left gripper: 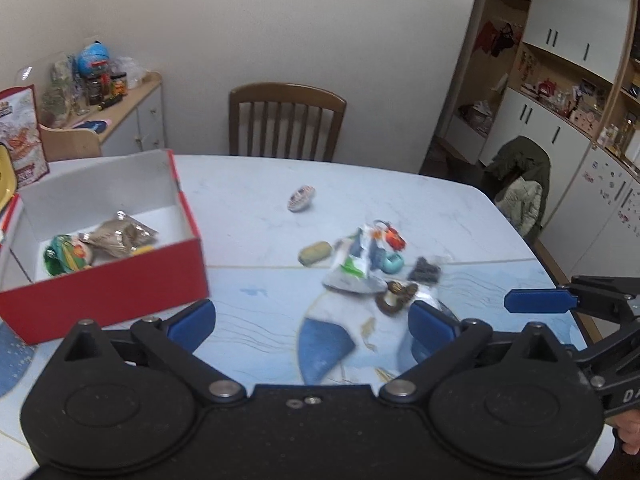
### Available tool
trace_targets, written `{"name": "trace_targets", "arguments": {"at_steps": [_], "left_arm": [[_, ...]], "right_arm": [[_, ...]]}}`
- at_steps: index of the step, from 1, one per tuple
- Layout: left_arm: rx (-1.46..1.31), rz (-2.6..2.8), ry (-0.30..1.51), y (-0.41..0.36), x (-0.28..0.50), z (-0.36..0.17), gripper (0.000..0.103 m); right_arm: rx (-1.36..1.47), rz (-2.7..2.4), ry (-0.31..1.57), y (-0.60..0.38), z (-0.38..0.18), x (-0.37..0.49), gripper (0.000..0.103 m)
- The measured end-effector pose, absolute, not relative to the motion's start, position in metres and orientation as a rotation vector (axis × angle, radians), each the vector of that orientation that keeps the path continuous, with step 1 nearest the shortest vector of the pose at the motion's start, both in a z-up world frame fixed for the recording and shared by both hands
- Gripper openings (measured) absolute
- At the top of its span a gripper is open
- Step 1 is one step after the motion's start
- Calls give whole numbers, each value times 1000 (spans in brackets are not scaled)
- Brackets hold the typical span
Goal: Organize objects
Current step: 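Withdraw both tools from the box toward the remaining items, then grasp the white plastic bag with left tool while right tool grasps bead bag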
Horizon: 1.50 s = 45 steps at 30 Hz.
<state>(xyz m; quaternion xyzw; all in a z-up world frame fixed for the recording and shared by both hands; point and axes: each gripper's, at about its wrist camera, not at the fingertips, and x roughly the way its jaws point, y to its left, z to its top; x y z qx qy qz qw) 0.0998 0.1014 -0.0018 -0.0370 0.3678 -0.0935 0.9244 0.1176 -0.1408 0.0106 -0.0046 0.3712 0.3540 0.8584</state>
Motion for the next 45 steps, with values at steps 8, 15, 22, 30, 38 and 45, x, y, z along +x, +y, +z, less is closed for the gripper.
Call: {"name": "trace_targets", "arguments": {"at_steps": [8, 15, 22, 30, 38, 45], "left_arm": [[-66, -228, 766, 78, 102, -19, 103], [-60, -222, 755, 63, 124, -36, 103], [15, -199, 749, 45, 157, -48, 103], [49, -222, 769, 31, 204, -62, 103], [99, -221, 798, 18, 240, -86, 103], [120, -229, 825, 13, 267, -102, 103]], "right_arm": [[-5, 627, 802, -177, -16, 122, 83], [-34, 538, 792, -197, -36, 142, 83], [-5, 452, 817, -206, -53, 174, 83], [63, 362, 861, -203, -71, 216, 83], [79, 321, 909, -186, -95, 245, 83], [92, 302, 953, -179, -116, 262, 83]]}}
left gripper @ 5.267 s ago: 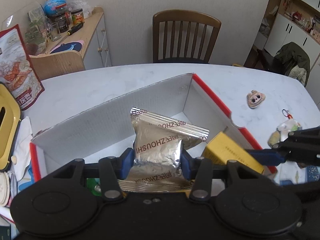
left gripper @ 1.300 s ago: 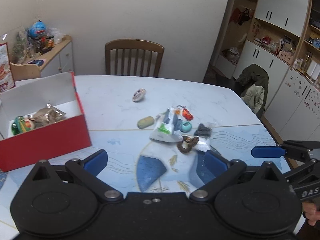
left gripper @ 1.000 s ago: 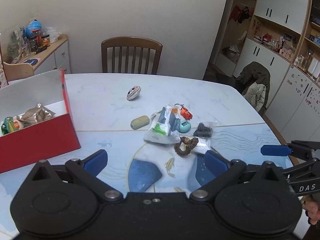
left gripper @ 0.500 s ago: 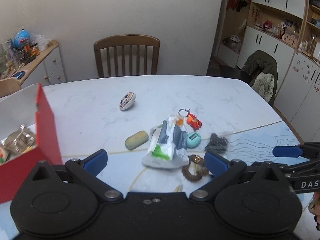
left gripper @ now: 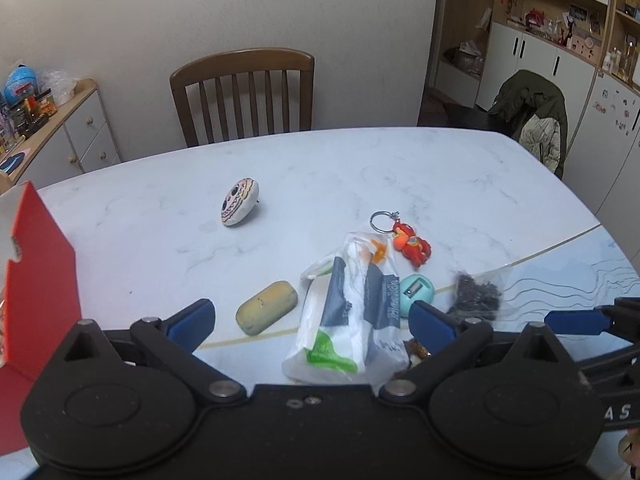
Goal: Organize objects
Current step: 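Grasp the white plastic bag with left tool while right tool grasps bead bag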
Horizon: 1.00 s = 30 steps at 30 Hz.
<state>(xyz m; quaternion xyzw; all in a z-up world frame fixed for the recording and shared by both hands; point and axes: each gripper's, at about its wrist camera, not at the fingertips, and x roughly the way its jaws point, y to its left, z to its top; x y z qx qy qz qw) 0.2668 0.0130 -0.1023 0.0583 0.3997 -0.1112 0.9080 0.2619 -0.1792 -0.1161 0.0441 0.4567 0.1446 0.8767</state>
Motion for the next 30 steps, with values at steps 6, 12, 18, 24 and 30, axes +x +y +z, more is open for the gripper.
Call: {"name": "trace_targets", "arguments": {"at_steps": [6, 12, 18, 24, 30], "left_arm": [[108, -230, 868, 11, 286, -117, 102], [134, -261, 880, 2, 293, -128, 100], [115, -277, 903, 2, 300, -135, 84], [104, -284, 900, 2, 301, -138, 72], [98, -272, 898, 7, 299, -135, 50]], "right_arm": [[81, 309, 975, -175, -126, 268, 83], [80, 322, 976, -172, -130, 271, 83], [74, 354, 979, -165, -134, 272, 72], [102, 370, 986, -166, -136, 272, 63], [183, 360, 997, -175, -140, 271, 53]]}}
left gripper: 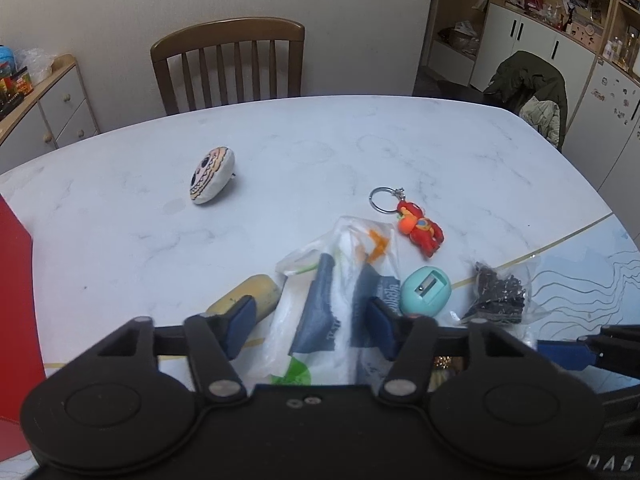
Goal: Organize objects
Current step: 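Grasp the white plastic bag with left tool while right tool grasps bead bag, then carry white plastic bag with left tool and bead bag with right tool into box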
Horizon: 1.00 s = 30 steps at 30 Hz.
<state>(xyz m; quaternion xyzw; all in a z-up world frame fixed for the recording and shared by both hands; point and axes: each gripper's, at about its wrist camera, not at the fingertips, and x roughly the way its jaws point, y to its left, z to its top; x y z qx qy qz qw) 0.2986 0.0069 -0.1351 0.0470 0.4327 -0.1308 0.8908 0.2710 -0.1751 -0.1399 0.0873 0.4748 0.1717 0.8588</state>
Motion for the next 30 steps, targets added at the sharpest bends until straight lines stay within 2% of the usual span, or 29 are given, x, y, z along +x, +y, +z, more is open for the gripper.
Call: {"name": "trace_targets", "arguments": {"at_steps": [4, 6, 12, 16, 30], "left_arm": [[95, -276, 892, 7, 295, -132, 37], [95, -285, 889, 6, 293, -130, 30], [114, -296, 896, 0, 288, -127, 21], [98, -301, 893, 0, 281, -122, 19], [44, -315, 865, 16, 239, -80, 19]], "right_arm": [[236, 351, 1000, -183, -141, 269, 50], [244, 347, 999, -185, -140, 268, 45], [267, 331, 998, -194, -137, 264, 33], [274, 326, 991, -199, -134, 258, 30], [259, 320, 895, -239, -93, 219, 29]]}}
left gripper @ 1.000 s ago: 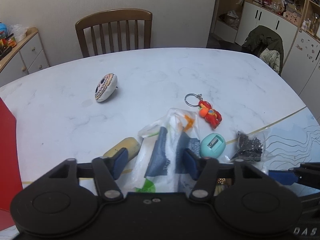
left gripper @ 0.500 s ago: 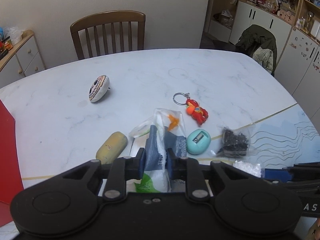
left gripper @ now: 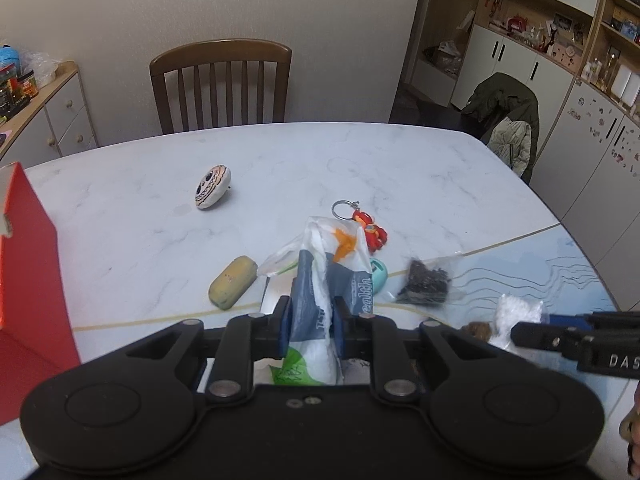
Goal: Organize objects
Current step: 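Carry white plastic bag with left tool and bead bag with right tool into box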
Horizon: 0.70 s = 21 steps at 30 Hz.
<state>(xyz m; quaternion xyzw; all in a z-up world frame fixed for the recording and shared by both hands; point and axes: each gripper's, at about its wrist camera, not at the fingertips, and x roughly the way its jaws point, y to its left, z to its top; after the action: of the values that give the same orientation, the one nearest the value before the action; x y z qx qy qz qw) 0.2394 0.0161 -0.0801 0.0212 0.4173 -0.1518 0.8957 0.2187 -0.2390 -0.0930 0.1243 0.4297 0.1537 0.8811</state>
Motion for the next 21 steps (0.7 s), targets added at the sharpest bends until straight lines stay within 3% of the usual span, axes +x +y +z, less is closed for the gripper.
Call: {"name": "trace_targets", "arguments": {"at_steps": [21], "left_arm": [[-3, -305, 856, 48, 178, -54, 19]], "right_arm": [[179, 466, 809, -231, -33, 160, 29]]}}
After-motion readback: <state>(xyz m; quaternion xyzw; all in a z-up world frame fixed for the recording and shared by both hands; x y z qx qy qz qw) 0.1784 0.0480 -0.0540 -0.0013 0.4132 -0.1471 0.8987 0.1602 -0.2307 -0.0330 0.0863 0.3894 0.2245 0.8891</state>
